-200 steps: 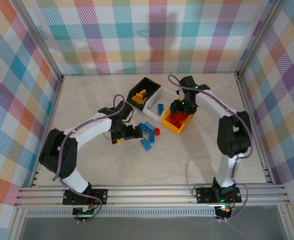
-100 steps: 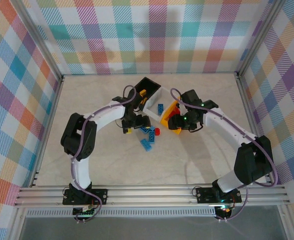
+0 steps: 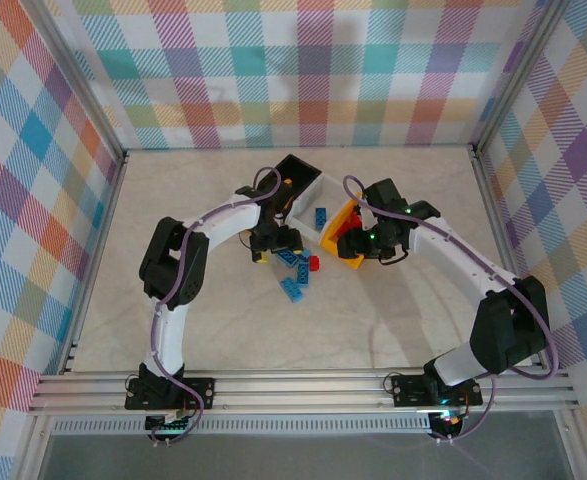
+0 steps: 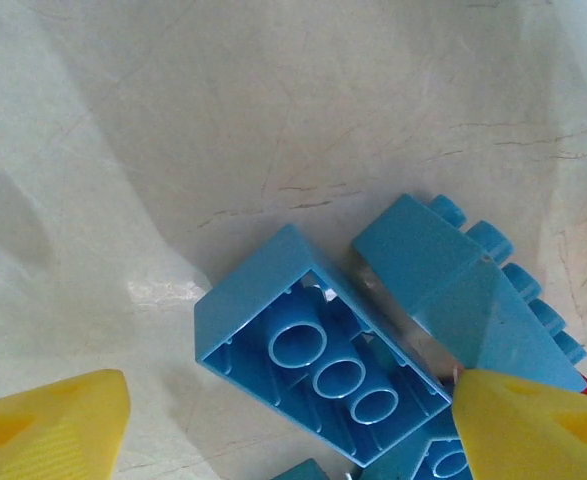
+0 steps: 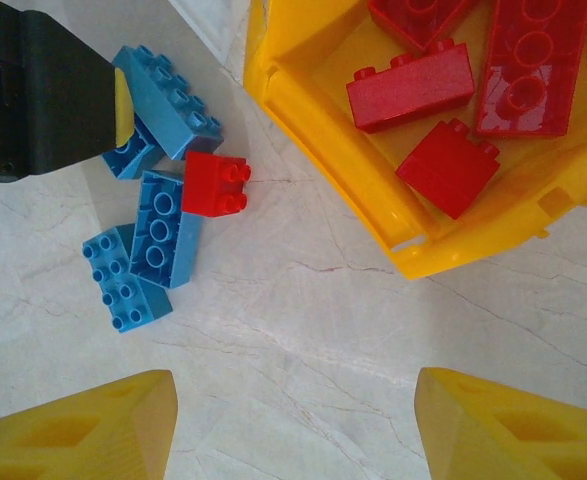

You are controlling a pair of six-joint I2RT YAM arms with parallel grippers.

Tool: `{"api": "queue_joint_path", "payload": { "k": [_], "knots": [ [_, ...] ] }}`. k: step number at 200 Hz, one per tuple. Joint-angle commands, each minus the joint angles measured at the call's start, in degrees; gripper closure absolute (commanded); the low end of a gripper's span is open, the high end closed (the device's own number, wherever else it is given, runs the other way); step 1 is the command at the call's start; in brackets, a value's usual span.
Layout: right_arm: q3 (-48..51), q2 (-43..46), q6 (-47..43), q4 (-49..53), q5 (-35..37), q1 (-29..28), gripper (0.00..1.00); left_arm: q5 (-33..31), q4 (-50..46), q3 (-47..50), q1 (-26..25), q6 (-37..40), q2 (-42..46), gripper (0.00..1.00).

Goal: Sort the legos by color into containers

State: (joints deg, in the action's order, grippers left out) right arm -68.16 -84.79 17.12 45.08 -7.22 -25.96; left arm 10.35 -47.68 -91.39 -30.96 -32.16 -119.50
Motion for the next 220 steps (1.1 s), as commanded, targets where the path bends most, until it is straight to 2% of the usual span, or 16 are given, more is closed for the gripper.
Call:
{"api": "queue_joint_path", "payload": {
  "k": [1,18,75,108,119,134,144,178,220],
  "knots": [
    [0.0,0.59,-1.69,0.45,0.53,0.2,0.35,-2.0,-2.93,1.26,-0.05,0.42,-1.19,0.21],
    [0.41,0.68,-1.73,-0.11,0.63,0.2,0.35,-2.61,-3.03,3.72,-0.06,0.9,0.09,0.25],
    [2.13,1.42,-0.88,-1.44,-0.24,0.2,0.35,-5.26,-4.58,10.91,0.02,3.04,5.74,0.27],
    [3.84,3.12,-0.26,-2.0,-0.23,0.2,0.35,-7.79,-7.39,14.0,0.11,6.85,10.57,0.3],
    [4.5,3.32,-0.02,-2.17,-0.48,0.2,0.35,-7.69,-7.35,15.32,0.21,7.85,12.87,0.29],
    [5.16,3.33,0.4,-2.32,-1.09,0.2,0.35,-6.56,-6.81,16.58,0.2,7.83,15.85,0.19],
    [5.61,3.24,0.7,-2.82,-1.52,0.2,0.35,-5.69,-6.46,16.75,0.2,7.08,16.97,0.17],
    [6.11,1.98,2.16,-4.18,-3.19,0.25,0.35,-3.72,-3.19,15.71,0.11,2.59,17.58,0.16],
    [4.5,-0.25,2.08,-4.47,-3.85,0.21,0.36,-4.37,-3.42,11.93,-0.15,1.78,12.66,0.15]
  ]
}}
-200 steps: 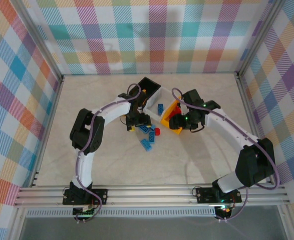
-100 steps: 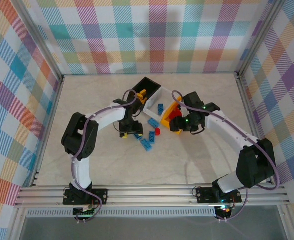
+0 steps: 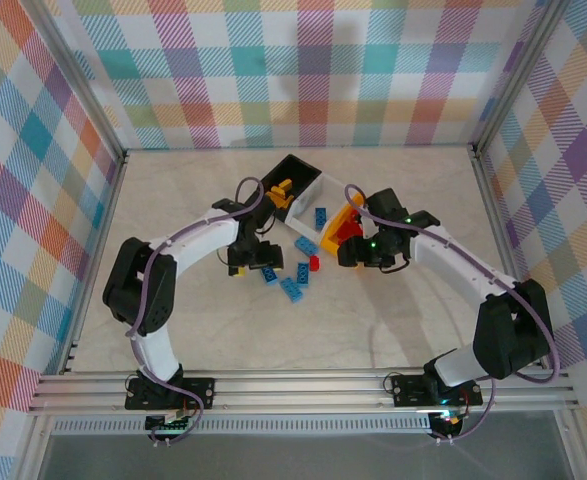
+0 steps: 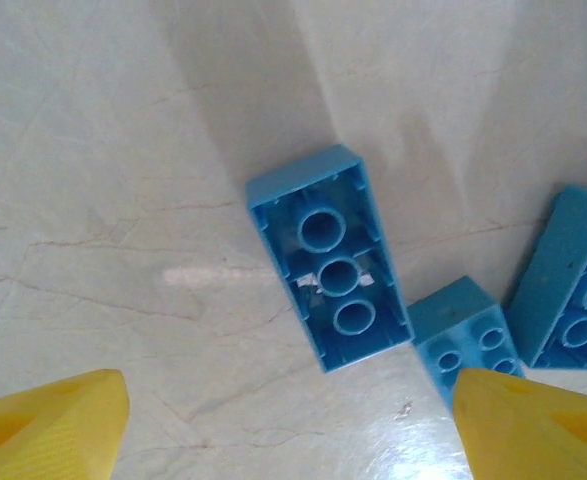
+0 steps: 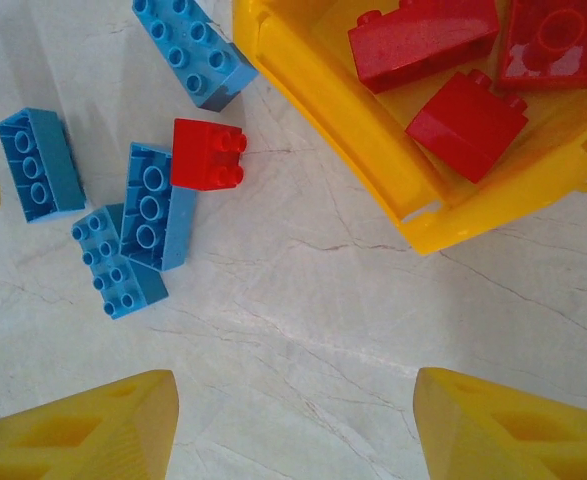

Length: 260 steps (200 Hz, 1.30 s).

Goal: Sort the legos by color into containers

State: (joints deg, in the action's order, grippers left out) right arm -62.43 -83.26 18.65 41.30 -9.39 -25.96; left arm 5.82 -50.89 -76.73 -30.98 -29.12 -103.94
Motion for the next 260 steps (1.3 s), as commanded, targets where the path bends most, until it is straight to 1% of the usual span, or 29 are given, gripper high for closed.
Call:
{"api": "queue_joint_path", "payload": {
  "k": [1,37,54,93,101,110,116,137,172,191,209,232,260],
  "knots": [
    [-1.3,-1.8,0.53,-0.69,-1.68,0.21,0.36,0.15,-0.23,-2.82,-0.13,-1.23,-3.05,0.15],
    [-2.1,-2.68,0.19,-0.65,-1.95,0.2,0.36,0.05,0.67,-3.78,-0.07,-1.82,-7.12,0.18],
    [-1.99,-2.69,0.02,-0.48,-1.95,0.26,0.36,0.41,0.95,-4.16,-0.28,-2.29,-8.86,0.22],
    [-1.16,-1.77,-0.15,-0.31,-1.76,0.2,0.37,0.34,0.62,-4.09,-0.48,-2.17,-10.05,0.45],
    [-0.82,-1.56,-0.07,-0.42,-1.9,0.2,0.37,0.14,0.45,-4.11,-0.48,-2.06,-9.96,0.5],
    [-0.38,-1.23,0.05,-0.46,-2.12,0.25,0.38,-0.02,0.19,-4.25,-0.42,-1.95,-9.84,0.59],
    [-0.12,-0.99,0.1,-0.55,-2.29,0.2,0.38,-0.13,0.02,-4.3,-0.48,-1.86,-9.7,0.62],
    [0.62,-0.2,0.16,-0.62,-2.48,0.2,0.38,-0.68,-0.84,-5.1,-0.48,-1.47,-9.1,0.67],
    [0.91,1.53,-0.44,0.68,-1.57,0.2,0.38,-0.26,-2.91,-9.56,-0.48,-0.37,-8.36,0.68],
    [1.46,3.48,-0.46,1.48,-0.31,0.23,0.38,1.04,-3.98,-16.28,-0.48,0.55,-9.91,0.67],
    [2.72,5.57,-0.2,1.77,0.03,0.29,0.38,2.2,-5.36,-26.22,-0.48,1.37,-13.55,0.67],
    [3.62,7.21,0.04,2.69,0.07,0.32,0.38,3.47,-8.34,-41.09,-0.48,2.27,-21.89,0.67],
    [3.42,8.1,0.07,3.71,0.13,0.32,0.38,4.5,-13.03,-62.15,-0.48,2.63,-33.75,0.66]
  ]
}}
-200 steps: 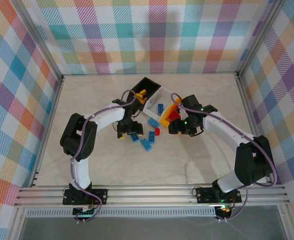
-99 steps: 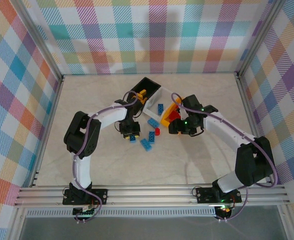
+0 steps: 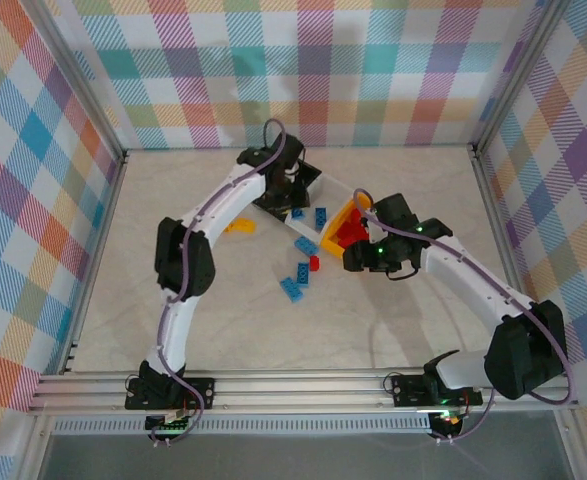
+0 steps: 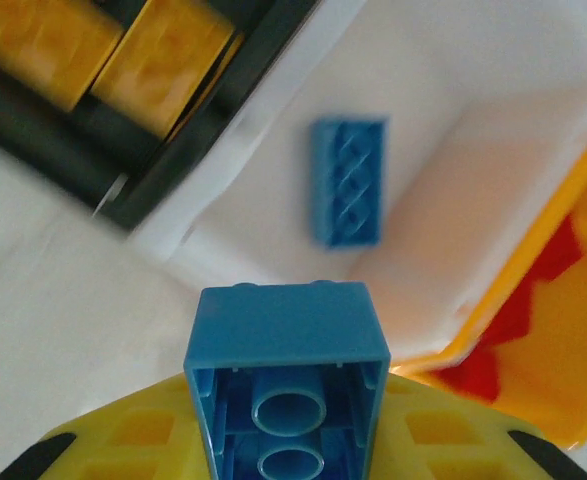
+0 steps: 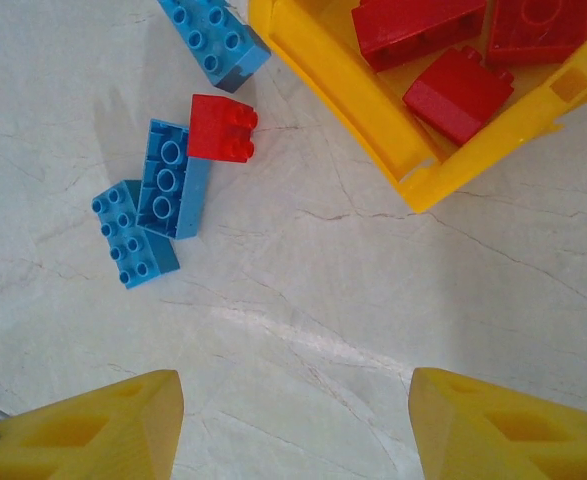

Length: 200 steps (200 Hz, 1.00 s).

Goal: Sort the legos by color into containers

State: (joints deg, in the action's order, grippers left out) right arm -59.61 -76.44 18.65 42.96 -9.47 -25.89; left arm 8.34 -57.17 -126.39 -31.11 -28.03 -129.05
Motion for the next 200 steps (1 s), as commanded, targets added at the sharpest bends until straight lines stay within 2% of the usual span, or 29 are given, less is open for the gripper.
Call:
{"api": "queue_joint_path", "payload": {
  "k": [1,18,31,37,49,57,81,101,114,139,170,200],
  "knots": [
    [0.58,1.33,0.02,2.09,0.23,0.29,0.38,2.06,-6.83,-13.14,-0.35,1.56,-9.05,0.66],
    [-0.09,1.6,-0.33,2.61,0.44,0.4,0.38,3.46,-8.06,-22.26,-0.29,0.95,-15.35,0.66],
    [-0.5,1.65,-0.49,2.92,0.52,0.38,0.38,5.01,-6.69,-24.87,-0.26,-0.02,-17.96,0.65],
    [-0.61,1.65,-0.56,3.01,0.51,0.45,0.38,5.5,-5.7,-24.8,-0.19,-0.6,-18.39,0.62],
    [-0.52,1.82,-0.51,3.0,0.34,0.41,0.38,6.53,-3.97,-24.56,-0.18,-1.2,-18.85,0.49],
    [-0.27,1.9,-0.41,2.92,0.17,0.41,0.38,7.11,-3.22,-24.54,-0.26,-1.11,-18.79,0.45],
    [0.94,1.92,-0.11,2.01,-1.01,0.34,0.38,6.72,-3.75,-24.04,-0.52,0.5,-16.81,0.37],
    [1.56,1.38,0.3,1.11,-2.36,0.36,0.38,5.38,-4.76,-20.58,-0.78,2.5,-12.53,0.36],
    [1.78,0.8,0.66,0.53,-3.77,0.32,0.38,3.77,-4.88,-15.19,-1.04,3.38,-7.87,0.35],
    [2.35,-1.08,2.39,-0.67,-6.55,-0.46,0.38,0.78,-2.68,3.31,-1.58,3.59,4.19,0.34],
    [1.91,-4.87,4.95,-2.93,-6.12,-5.76,0.38,-1.93,2.61,28.55,-1.58,1.42,20.29,0.32],
    [-1.65,-11.45,7.29,-4.19,-4.54,-9.3,0.36,-1.74,6.42,46.86,-1.58,-1.41,31.46,0.32]
  ]
}}
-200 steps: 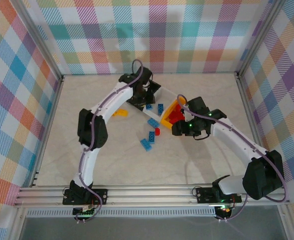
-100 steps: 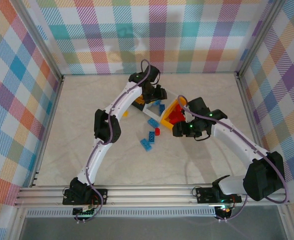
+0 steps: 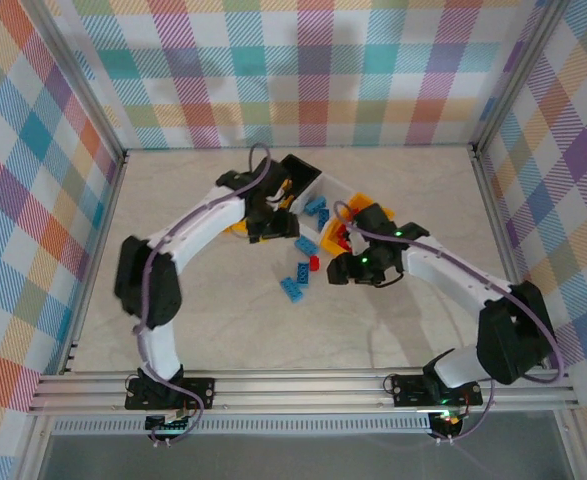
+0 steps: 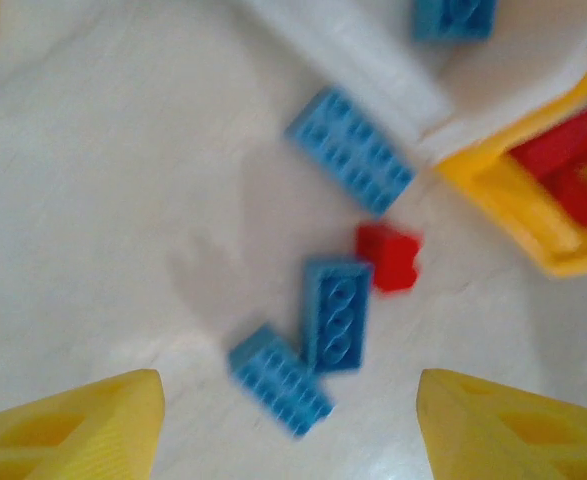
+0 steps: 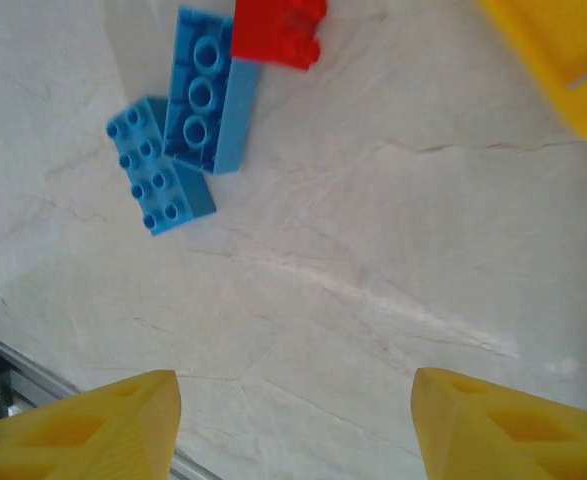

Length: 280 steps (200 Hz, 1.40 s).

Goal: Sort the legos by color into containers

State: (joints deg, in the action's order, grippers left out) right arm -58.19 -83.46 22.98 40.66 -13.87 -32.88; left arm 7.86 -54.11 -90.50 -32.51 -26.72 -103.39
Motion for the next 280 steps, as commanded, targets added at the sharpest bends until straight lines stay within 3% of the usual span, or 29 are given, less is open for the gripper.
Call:
{"api": "queue_joint_path", "payload": {
  "k": [1,54,106,196,214,280],
  "knots": [
    [-3.24,-4.69,3.04,-1.86,-0.04,-2.47,0.36,-1.26,3.46,11.23,-0.18,-2.77,6.08,0.32],
    [-15.54,-18.19,8.7,2.15,6.59,-8.09,0.36,-3.11,3.84,26.77,1.38,-5.06,18.96,0.3],
    [-22.15,-27.24,16.88,3.72,9.65,-8.74,0.38,-3.9,0.88,31.82,3.36,-4.71,27.49,0.3],
    [-29.2,-35.92,21.4,2.71,11.67,-10.75,0.42,-1.89,-2.27,39.53,7.28,-3.48,38.21,0.29],
    [-29.68,-37.14,21.49,2.65,11.76,-11.06,0.46,-1.71,-3.08,39.6,7.98,-2.67,39.24,0.29],
    [-30.75,-35.15,19.74,3.71,12.63,-13.07,0.75,-0.66,-2.79,40.67,9.35,-1.5,40.64,0.28]
  ]
}}
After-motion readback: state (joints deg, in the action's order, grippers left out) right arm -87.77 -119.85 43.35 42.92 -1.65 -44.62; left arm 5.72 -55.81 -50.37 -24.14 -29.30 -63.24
